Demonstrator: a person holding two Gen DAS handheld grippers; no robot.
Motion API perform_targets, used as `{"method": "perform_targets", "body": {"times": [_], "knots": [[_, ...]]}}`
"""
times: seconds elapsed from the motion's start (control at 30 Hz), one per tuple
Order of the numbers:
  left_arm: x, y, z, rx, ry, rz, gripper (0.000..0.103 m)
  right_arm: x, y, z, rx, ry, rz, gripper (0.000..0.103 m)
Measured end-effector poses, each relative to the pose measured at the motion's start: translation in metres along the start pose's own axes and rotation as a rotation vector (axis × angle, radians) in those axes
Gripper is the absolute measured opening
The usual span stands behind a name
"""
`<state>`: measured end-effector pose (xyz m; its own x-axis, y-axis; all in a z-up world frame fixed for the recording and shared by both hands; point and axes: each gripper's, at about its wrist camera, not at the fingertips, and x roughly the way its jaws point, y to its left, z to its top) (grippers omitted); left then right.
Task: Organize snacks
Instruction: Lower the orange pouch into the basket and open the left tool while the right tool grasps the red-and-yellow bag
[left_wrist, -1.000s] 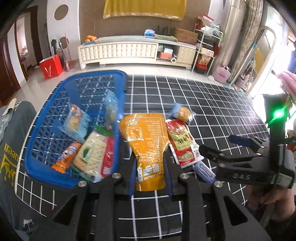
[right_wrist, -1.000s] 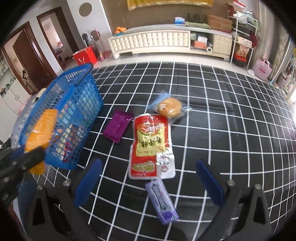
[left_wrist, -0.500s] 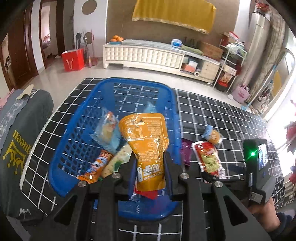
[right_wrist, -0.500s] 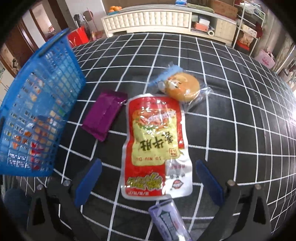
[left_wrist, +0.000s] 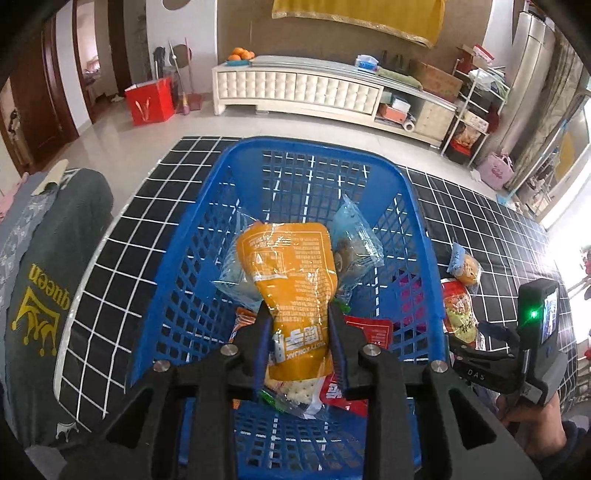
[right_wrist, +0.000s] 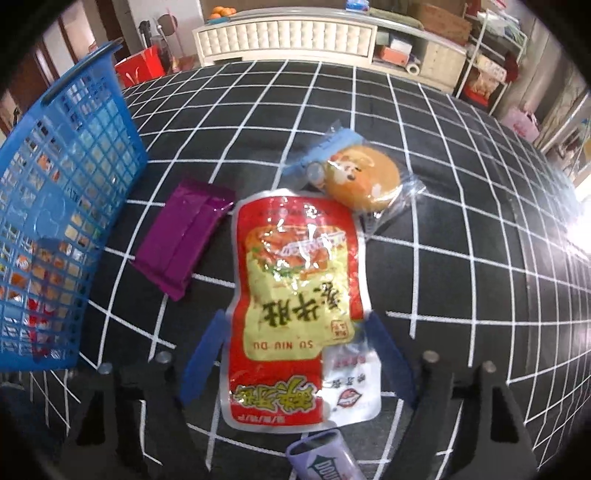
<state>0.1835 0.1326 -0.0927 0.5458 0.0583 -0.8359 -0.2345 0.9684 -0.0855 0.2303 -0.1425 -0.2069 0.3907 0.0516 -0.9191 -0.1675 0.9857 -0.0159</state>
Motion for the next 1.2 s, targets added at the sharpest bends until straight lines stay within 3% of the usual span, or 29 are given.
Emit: {"method": "perform_targets", "body": {"times": [0.13, 0.27, 0.43, 0.83, 1.2], "knots": [[0.006, 0.002, 0.000, 0.004, 0.031, -0.023, 0.030, -0.004, 0.008, -0.006, -0.059, -0.034, -0.007, 0.065], [0.007, -0.005, -0.001, 0.038, 0.040, -0.014, 0.040, -0.010, 0.010, -0.010, -0.036, -0.054, 0.057, 0.054], [0.001, -0.010, -0.001, 0.087, 0.034, 0.004, 0.055, -0.020, 0.009, -0.016, 0.006, -0.072, 0.077, 0.053], [-0.052, 0.012, -0.008, 0.072, -0.053, -0.028, 0.055, -0.112, 0.031, -0.010, -0.002, -0.227, 0.129, 0.053], [-0.094, 0.059, -0.018, 0.023, -0.131, -0.041, 0.055, -0.178, 0.098, 0.015, -0.132, -0.352, 0.165, 0.053]]}}
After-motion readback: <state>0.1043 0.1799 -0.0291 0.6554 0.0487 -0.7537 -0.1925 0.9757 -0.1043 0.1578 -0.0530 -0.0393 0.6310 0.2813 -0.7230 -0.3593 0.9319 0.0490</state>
